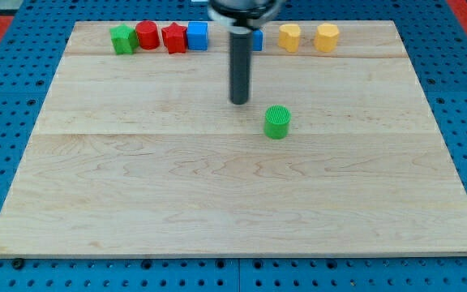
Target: Push the green star diagonally to green circle
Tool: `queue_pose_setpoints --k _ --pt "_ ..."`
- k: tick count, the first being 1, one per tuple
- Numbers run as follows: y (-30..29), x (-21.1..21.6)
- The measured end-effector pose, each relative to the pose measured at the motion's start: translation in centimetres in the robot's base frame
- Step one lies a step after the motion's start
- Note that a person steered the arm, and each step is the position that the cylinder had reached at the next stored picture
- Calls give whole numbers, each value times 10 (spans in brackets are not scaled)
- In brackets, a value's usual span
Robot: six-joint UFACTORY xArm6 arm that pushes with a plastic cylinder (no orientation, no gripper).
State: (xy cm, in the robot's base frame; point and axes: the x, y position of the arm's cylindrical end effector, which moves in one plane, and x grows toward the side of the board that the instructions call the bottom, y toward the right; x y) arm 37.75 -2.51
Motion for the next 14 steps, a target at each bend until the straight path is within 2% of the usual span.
queue_pose_setpoints --k 1,2,3,5,6,7,8,10,11,14 --pt "-110 -22" --pt "-209 -64" --pt "-278 -98" --pt "-263 -186" --pt "-224 -186" --pt "-158 -185" --pt "-126 -186" --pt "-189 -165" --pt "-192 -147" --pt "-128 -65"
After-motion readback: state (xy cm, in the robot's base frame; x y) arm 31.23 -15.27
